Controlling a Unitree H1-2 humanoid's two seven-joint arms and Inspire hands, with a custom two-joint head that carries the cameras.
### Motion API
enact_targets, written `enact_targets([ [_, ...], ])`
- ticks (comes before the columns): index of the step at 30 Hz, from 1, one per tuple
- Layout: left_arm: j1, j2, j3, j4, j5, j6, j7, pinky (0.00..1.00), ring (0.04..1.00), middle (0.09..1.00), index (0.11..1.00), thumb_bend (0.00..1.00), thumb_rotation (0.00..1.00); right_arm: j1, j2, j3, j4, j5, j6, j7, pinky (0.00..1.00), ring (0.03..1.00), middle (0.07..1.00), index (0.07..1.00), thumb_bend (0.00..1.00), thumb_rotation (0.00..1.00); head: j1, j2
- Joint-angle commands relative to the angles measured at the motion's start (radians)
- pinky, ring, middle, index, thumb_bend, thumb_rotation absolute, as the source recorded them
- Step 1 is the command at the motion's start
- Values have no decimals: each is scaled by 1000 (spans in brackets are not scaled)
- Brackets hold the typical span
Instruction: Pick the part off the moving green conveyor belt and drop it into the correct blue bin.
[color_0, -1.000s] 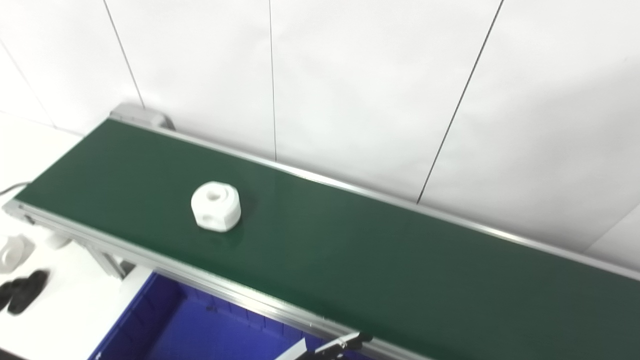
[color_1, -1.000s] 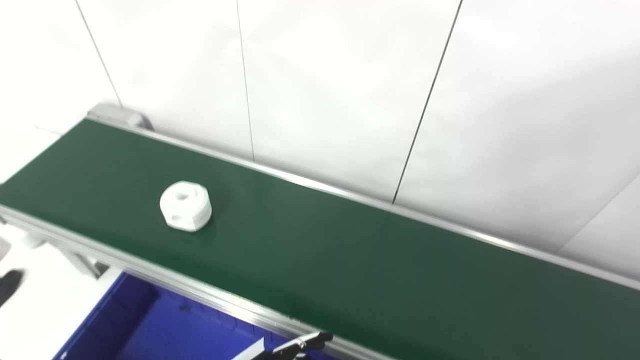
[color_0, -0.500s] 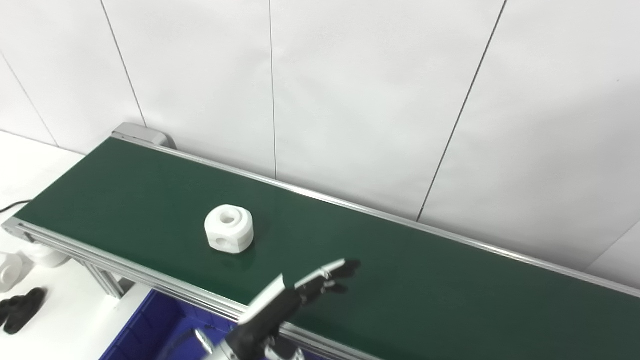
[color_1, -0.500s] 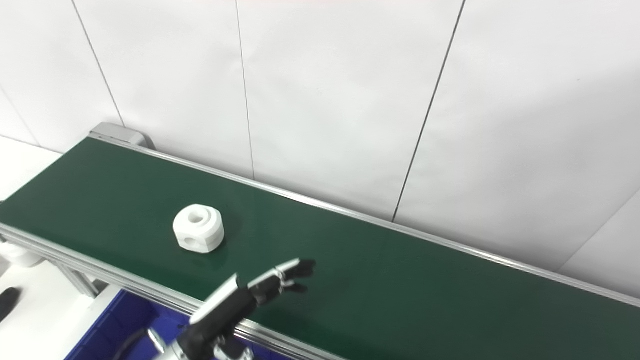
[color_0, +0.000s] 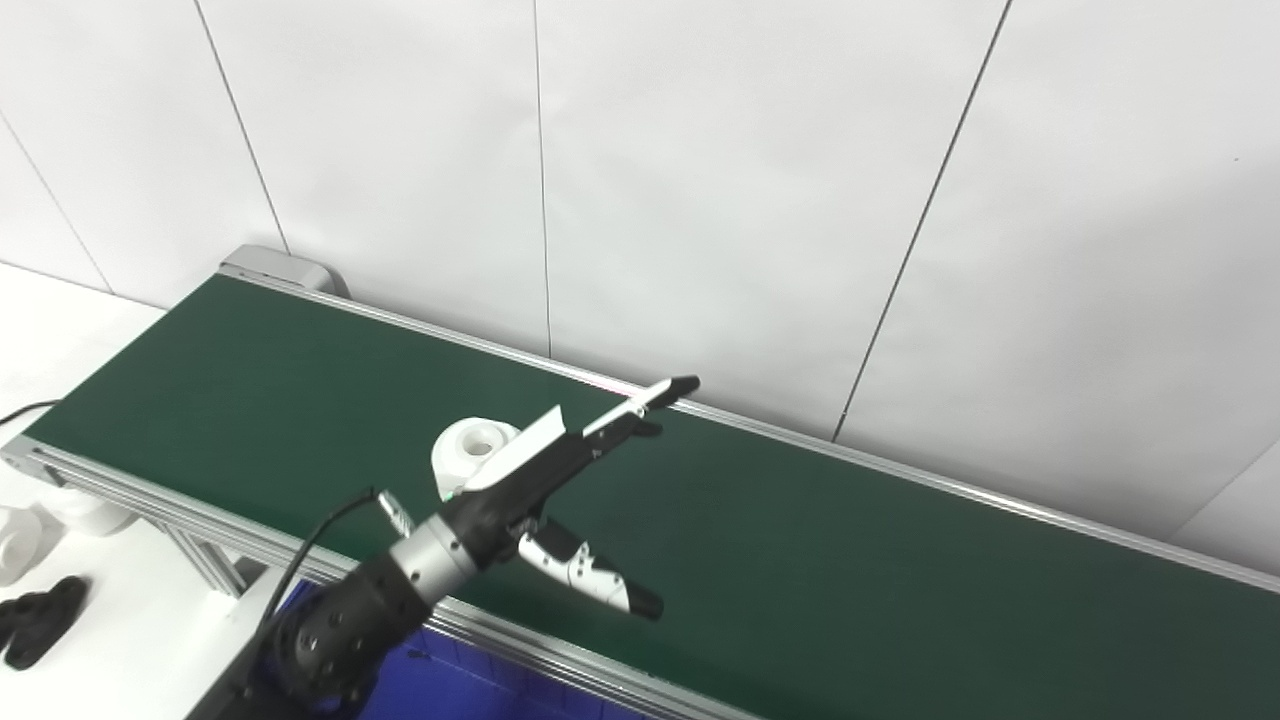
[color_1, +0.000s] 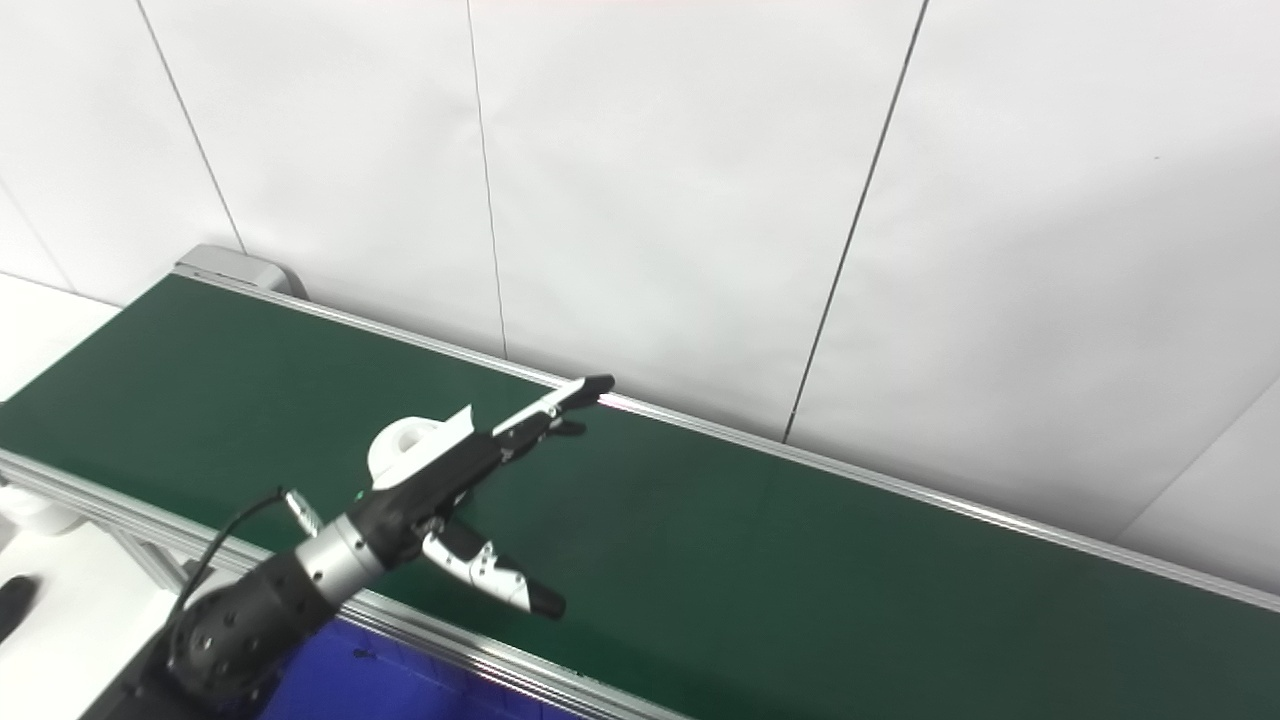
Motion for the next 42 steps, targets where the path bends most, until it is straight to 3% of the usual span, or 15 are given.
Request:
enact_targets([
  [1, -78, 35, 24, 18, 2, 29, -10, 941, 999, 1000, 1000, 839, 254, 12, -1, -12, -55, -17, 14, 6, 898, 950, 967, 964, 829, 338, -4, 13],
  [7, -179, 85, 21, 140, 76, 59, -27, 933, 1000, 1000, 998, 825, 211, 15, 5, -19, -78, -38, -2, 6, 913, 947, 960, 967, 834, 323, -16, 43],
  [13, -223, 117, 6, 224, 147, 90, -37, 949, 1000, 1000, 987, 841, 123, 13, 10, -23, -75, -50, -7, 3, 826, 929, 948, 959, 874, 348, -19, 56],
  [17, -245, 139, -7, 282, 178, 88, -49, 930, 1000, 1000, 994, 926, 164, 10, 11, -24, -73, -47, -12, 4, 900, 933, 946, 958, 885, 337, -16, 61],
  [22, -271, 192, -65, 314, 302, 149, -98, 998, 1000, 1000, 1000, 962, 223, 11, 12, -26, -71, -48, -22, 3, 907, 941, 949, 960, 884, 343, -9, 66],
  [25, -278, 216, -94, 314, 344, 185, -144, 1000, 1000, 1000, 960, 991, 180, 12, 13, -27, -74, -51, -18, 1, 823, 932, 947, 958, 891, 349, -7, 70],
  [27, -275, 223, -106, 304, 363, 210, -165, 1000, 1000, 1000, 952, 996, 172, 13, 12, -28, -76, -54, -15, 2, 791, 932, 947, 957, 893, 352, -5, 72],
  [31, -269, 234, -136, 300, 409, 249, -202, 1000, 1000, 1000, 925, 993, 151, 11, 10, -32, -72, -58, -23, 0, 856, 927, 945, 959, 886, 353, -6, 74],
  [38, -256, 237, -172, 348, 410, 238, -242, 1000, 1000, 1000, 926, 987, 153, 14, 9, -36, -73, -58, -29, 1, 884, 928, 945, 958, 886, 358, -5, 80],
  [42, -243, 219, -183, 387, 388, 215, -241, 967, 993, 998, 905, 907, 16, 16, 9, -37, -74, -45, -30, 5, 890, 933, 950, 962, 880, 353, -5, 83],
])
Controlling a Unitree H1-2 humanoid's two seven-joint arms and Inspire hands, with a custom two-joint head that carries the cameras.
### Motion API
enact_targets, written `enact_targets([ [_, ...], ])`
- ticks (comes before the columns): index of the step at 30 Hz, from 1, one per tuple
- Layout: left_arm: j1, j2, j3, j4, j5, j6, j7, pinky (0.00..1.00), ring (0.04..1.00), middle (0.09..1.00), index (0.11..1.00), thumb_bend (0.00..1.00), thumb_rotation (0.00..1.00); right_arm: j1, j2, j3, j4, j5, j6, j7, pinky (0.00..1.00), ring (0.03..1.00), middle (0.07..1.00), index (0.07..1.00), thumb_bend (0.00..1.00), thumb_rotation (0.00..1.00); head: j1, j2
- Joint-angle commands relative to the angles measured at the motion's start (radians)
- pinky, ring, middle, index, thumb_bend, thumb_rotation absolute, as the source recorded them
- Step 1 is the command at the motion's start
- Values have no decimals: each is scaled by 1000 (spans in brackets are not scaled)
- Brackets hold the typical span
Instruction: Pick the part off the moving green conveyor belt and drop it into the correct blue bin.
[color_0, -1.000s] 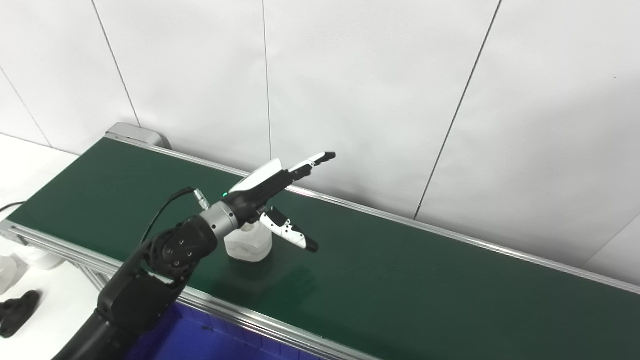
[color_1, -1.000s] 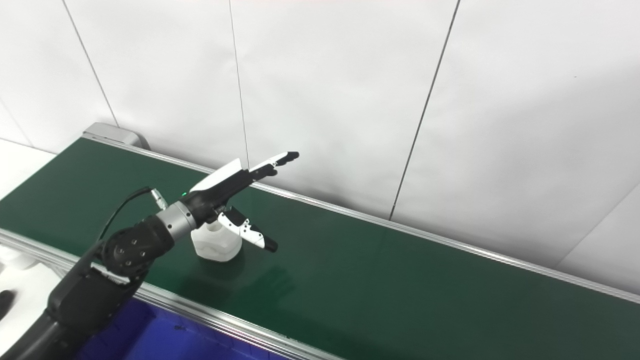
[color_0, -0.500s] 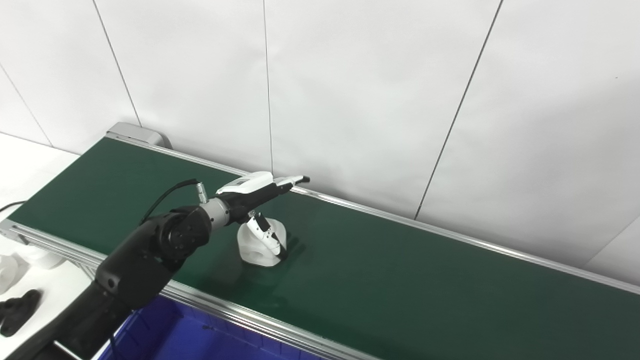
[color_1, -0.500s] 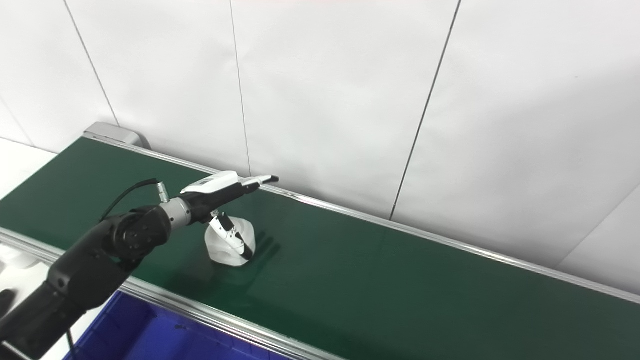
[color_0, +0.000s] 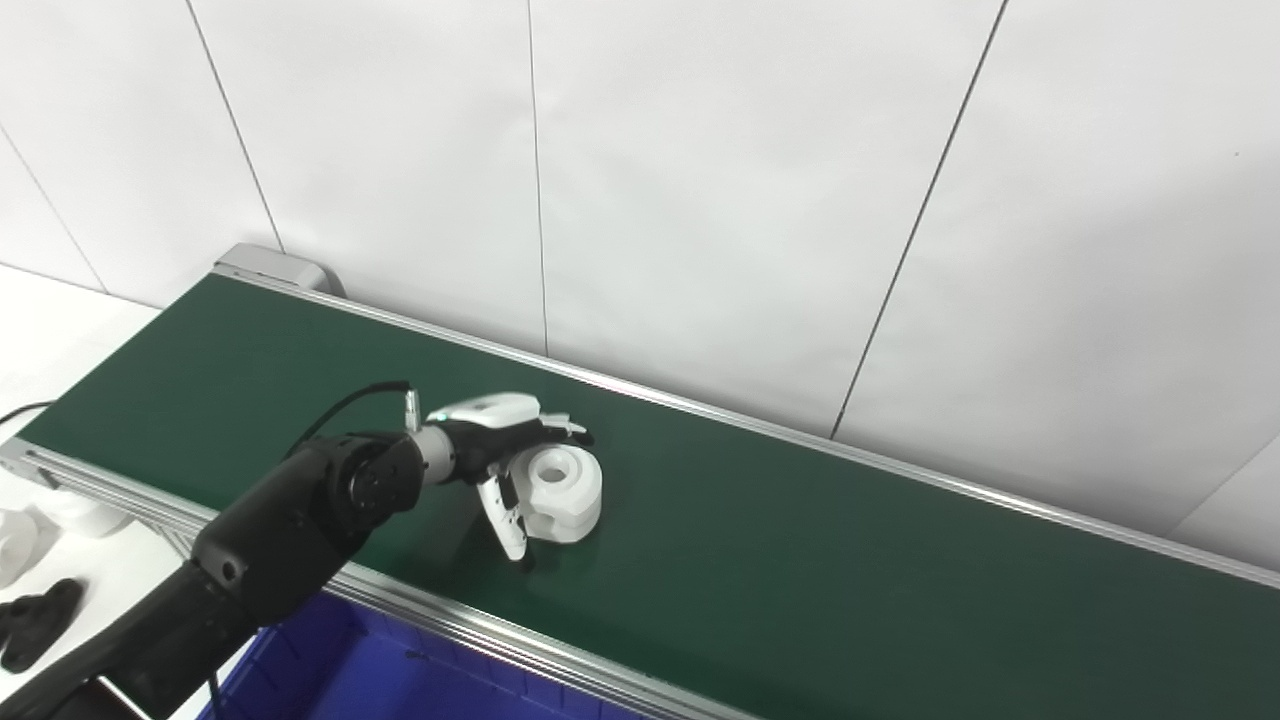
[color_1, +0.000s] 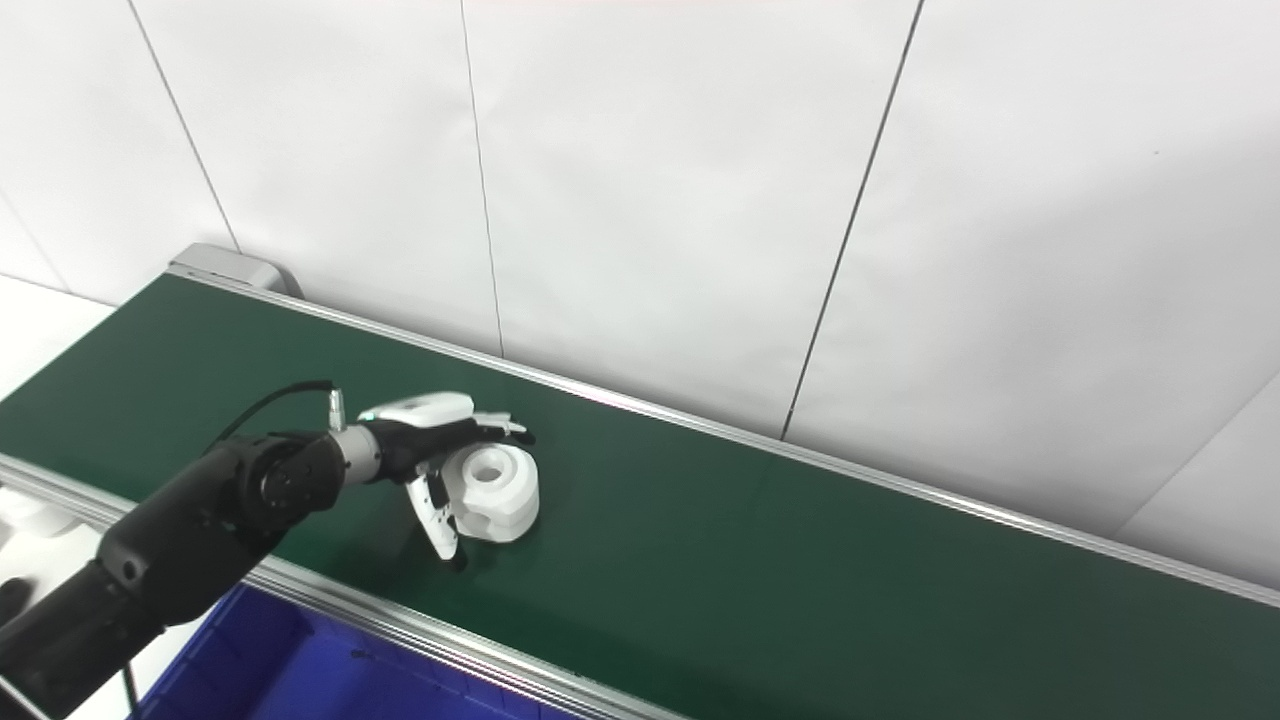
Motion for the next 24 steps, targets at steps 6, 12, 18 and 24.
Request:
enact_targets([
  [6, 61, -100, 82, 129, -163, -235, 197, 627, 716, 766, 755, 690, 0, 12, -1, -7, -33, 29, -48, 5, 884, 935, 952, 963, 875, 351, -1, 6],
  [12, 90, -220, 150, 223, -238, -410, 374, 446, 502, 474, 525, 515, 0, 17, 2, -8, -38, 25, -42, 4, 875, 940, 954, 962, 876, 370, -3, 10],
  [18, 101, -280, 189, 229, -261, -457, 462, 432, 486, 466, 528, 512, 0, 19, 6, -5, -52, 10, -37, 1, 898, 935, 950, 964, 864, 379, -6, 17],
  [24, 133, -299, 233, 190, -322, -496, 472, 440, 481, 469, 529, 512, 0, 25, 16, -1, -63, 19, -28, 6, 866, 938, 957, 962, 871, 381, -41, 53],
])
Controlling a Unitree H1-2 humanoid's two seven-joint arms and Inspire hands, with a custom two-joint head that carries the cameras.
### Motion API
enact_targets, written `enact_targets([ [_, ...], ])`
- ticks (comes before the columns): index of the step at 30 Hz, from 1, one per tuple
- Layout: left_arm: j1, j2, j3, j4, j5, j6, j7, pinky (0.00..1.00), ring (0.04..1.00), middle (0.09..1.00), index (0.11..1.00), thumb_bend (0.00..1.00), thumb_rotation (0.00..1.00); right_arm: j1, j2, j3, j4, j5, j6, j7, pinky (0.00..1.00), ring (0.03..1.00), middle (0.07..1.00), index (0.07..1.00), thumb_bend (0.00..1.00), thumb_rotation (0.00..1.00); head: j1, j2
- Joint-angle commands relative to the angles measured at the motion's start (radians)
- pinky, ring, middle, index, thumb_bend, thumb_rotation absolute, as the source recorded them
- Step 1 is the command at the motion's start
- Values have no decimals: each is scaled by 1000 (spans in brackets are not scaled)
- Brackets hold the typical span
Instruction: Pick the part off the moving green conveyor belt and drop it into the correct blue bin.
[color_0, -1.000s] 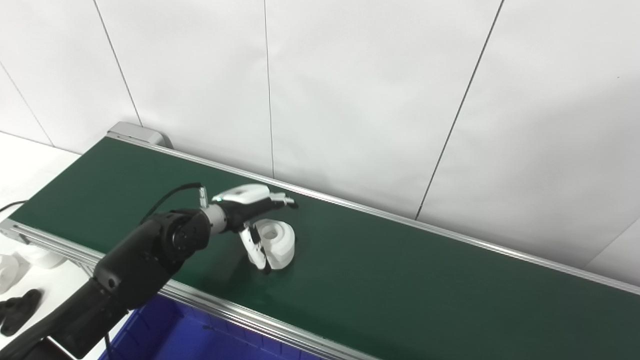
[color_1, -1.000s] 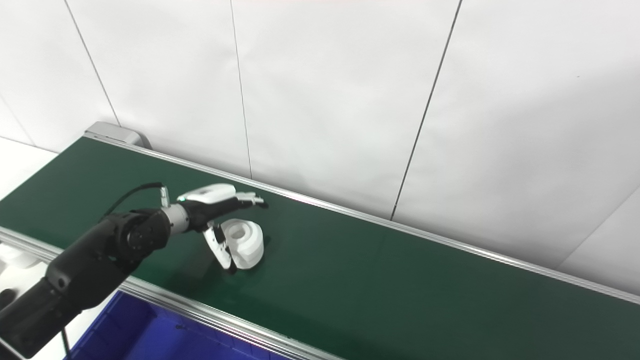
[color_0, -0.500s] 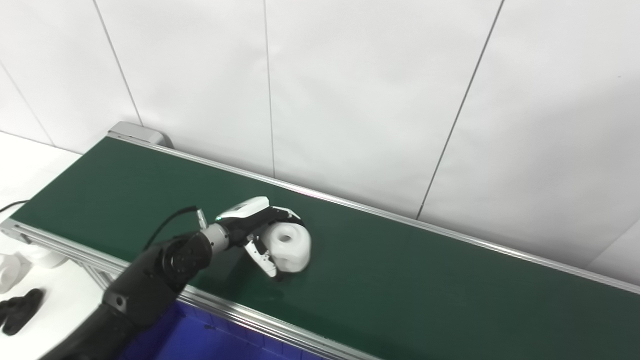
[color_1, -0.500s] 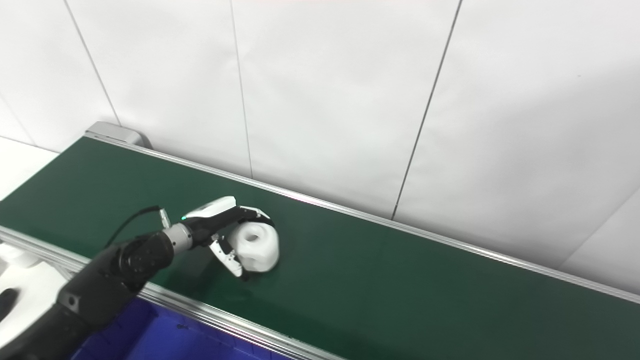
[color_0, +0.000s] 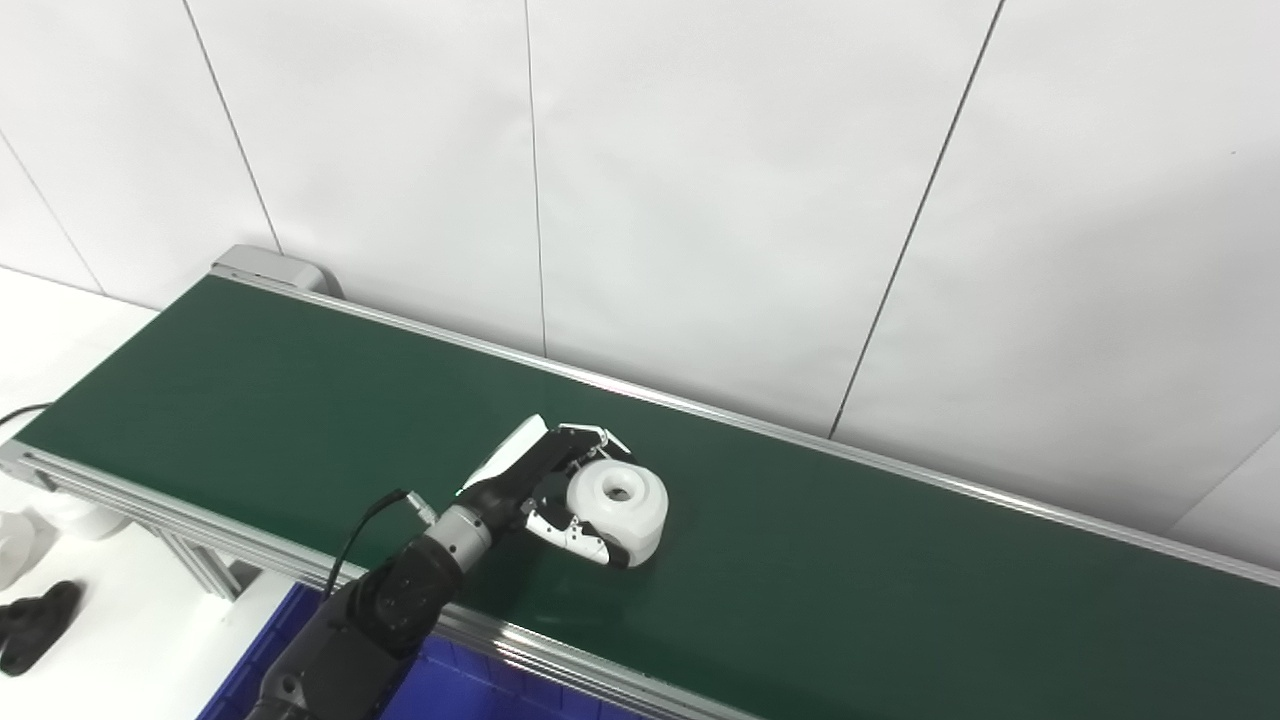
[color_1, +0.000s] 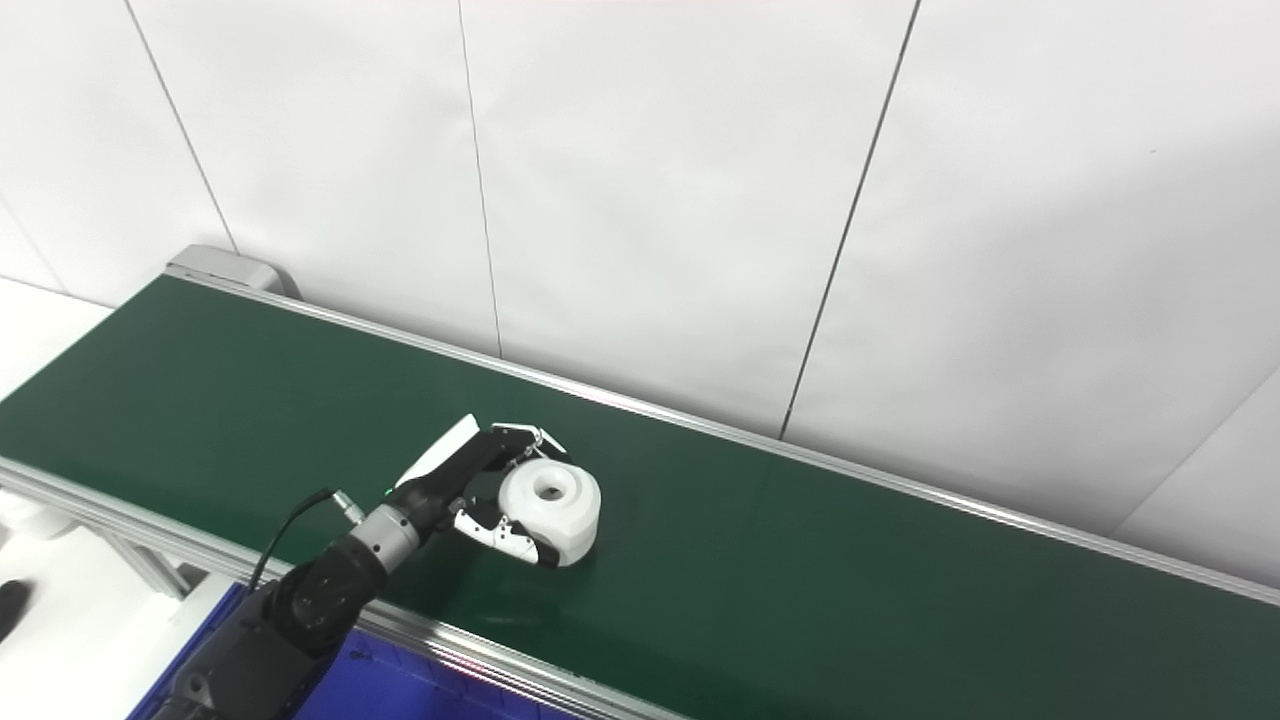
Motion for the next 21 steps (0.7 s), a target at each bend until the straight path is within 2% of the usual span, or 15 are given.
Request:
enact_targets([
  [1, 11, 13, 30, -66, -50, -36, 16, 439, 482, 470, 528, 512, 0, 19, 6, 3, -45, 12, -25, 9, 861, 942, 958, 961, 870, 372, -22, 19],
  [5, 80, 28, 49, -187, -116, -19, -26, 444, 484, 472, 523, 514, 0, 31, 12, 10, -78, 14, -11, 13, 867, 928, 951, 958, 873, 376, -84, 73],
  [6, 99, 36, 52, -219, -136, -16, -40, 444, 485, 472, 522, 514, 0, 36, 13, 13, -91, 9, -6, 14, 868, 928, 951, 958, 872, 377, -120, 98],
  [7, 110, 41, 54, -239, -148, -12, -50, 445, 485, 473, 521, 515, 0, 40, 14, 16, -100, 6, -2, 14, 872, 927, 951, 958, 868, 381, -120, 98],
  [8, 134, 47, 56, -265, -171, -33, -61, 445, 485, 474, 520, 515, 0, 45, 17, 17, -109, -1, 2, 11, 873, 926, 951, 958, 867, 383, -160, 120],
  [9, 149, 51, 58, -281, -186, -48, -69, 444, 490, 476, 518, 515, 0, 48, 19, 18, -115, -7, 5, 10, 855, 923, 947, 952, 872, 397, -160, 120],
  [11, 201, 65, 58, -323, -216, -100, -85, 453, 508, 484, 507, 516, 0, 62, 24, 21, -137, -23, 13, 7, 842, 919, 943, 947, 873, 413, -227, 168],
  [12, 225, 71, 59, -344, -216, -116, -90, 456, 511, 486, 504, 516, 0, 70, 27, 24, -153, -25, 26, 10, 842, 918, 942, 947, 873, 417, -239, 176],
  [13, 248, 78, 58, -365, -216, -129, -95, 452, 469, 491, 513, 507, 0, 78, 29, 28, -171, -26, 39, 14, 861, 919, 941, 947, 869, 416, -259, 190],
  [16, 302, 88, 53, -409, -210, -150, -103, 454, 447, 494, 514, 502, 0, 95, 38, 34, -208, -44, 65, 14, 877, 920, 940, 948, 866, 425, -285, 213],
  [17, 323, 91, 47, -422, -217, -153, -111, 453, 445, 496, 511, 502, 0, 100, 40, 36, -220, -52, 72, 13, 877, 919, 940, 948, 865, 431, -298, 232],
  [18, 343, 94, 38, -431, -218, -155, -117, 459, 448, 496, 508, 502, 0, 100, 42, 37, -226, -60, 75, 12, 875, 919, 939, 948, 862, 437, -298, 232],
  [19, 361, 98, 32, -442, -218, -156, -125, 473, 452, 497, 505, 502, 0, 104, 42, 38, -240, -65, 83, 14, 876, 919, 939, 949, 857, 441, -319, 271],
  [20, 379, 102, 23, -451, -212, -156, -131, 481, 455, 497, 503, 501, 0, 106, 44, 39, -253, -69, 94, 16, 874, 918, 939, 950, 853, 443, -319, 271],
  [21, 394, 106, 17, -462, -208, -156, -137, 481, 457, 498, 502, 501, 0, 109, 43, 39, -270, -64, 107, 21, 879, 922, 942, 952, 844, 429, -338, 299],
])
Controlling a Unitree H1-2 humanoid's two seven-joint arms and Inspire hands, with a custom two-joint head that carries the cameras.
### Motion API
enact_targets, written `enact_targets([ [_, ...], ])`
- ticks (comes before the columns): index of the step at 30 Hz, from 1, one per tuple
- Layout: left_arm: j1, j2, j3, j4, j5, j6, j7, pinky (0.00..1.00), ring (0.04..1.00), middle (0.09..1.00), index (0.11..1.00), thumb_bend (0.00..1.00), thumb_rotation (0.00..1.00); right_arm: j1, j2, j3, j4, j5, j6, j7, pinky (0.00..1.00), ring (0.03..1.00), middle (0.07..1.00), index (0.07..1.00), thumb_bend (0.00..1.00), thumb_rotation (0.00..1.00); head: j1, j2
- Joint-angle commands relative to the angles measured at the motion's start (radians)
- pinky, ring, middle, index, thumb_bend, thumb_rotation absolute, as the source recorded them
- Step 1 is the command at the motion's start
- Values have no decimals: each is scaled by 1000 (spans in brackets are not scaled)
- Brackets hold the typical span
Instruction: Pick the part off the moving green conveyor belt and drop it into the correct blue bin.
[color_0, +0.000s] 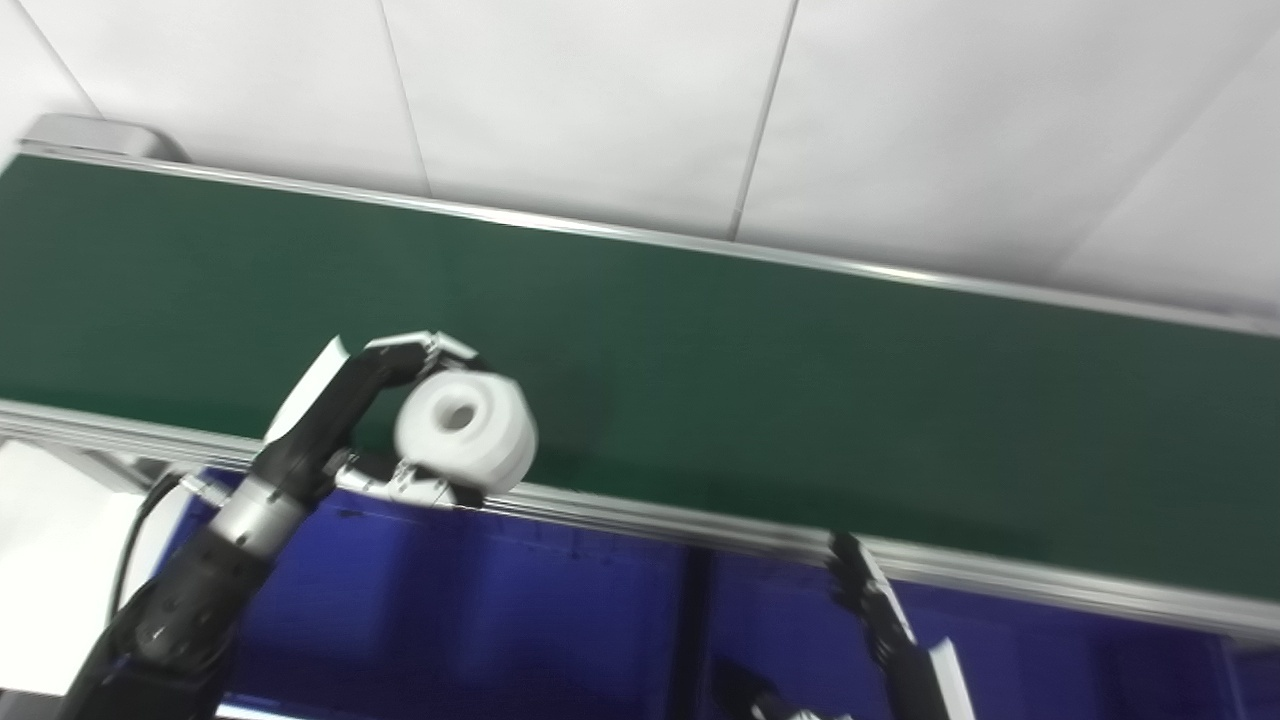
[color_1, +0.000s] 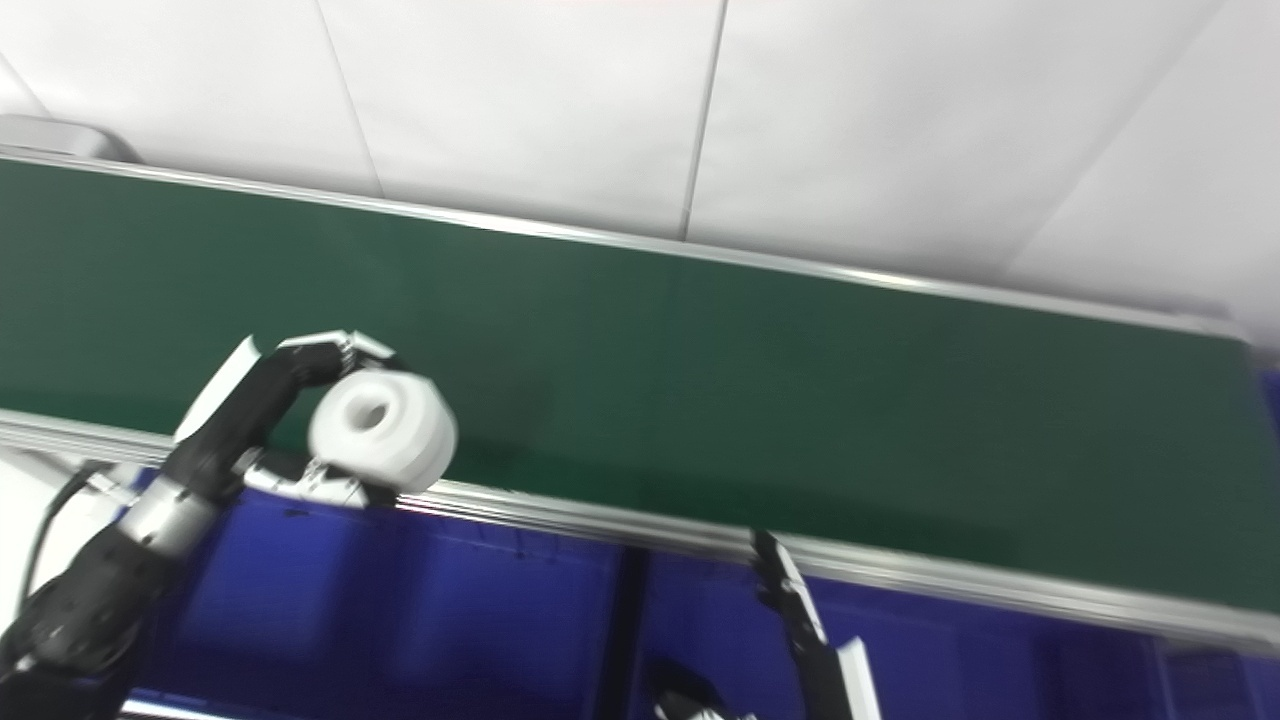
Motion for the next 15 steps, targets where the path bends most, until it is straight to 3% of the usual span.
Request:
enact_targets([
  [1, 19, 29, -10, -48, 4, -41, -14, 481, 459, 499, 499, 502, 0, 13, 2, 3, -66, 6, 25, 18, 889, 925, 945, 954, 836, 415, 1, -1],
  [6, 69, 65, -75, -99, 79, -42, -17, 496, 469, 507, 485, 501, 0, 22, 1, -8, -129, 5, 91, 35, 874, 924, 944, 949, 849, 424, -10, 45],
  [11, 90, 87, -135, -120, 132, -41, -7, 509, 469, 511, 477, 500, 0, 29, -8, -19, -153, 9, 113, 42, 876, 922, 946, 951, 847, 428, -8, 61],
  [15, 72, 98, -187, -101, 188, -32, -71, 515, 468, 515, 479, 498, 0, 31, -11, -29, -165, 13, 134, 48, 864, 919, 948, 952, 853, 431, -9, 67],
])
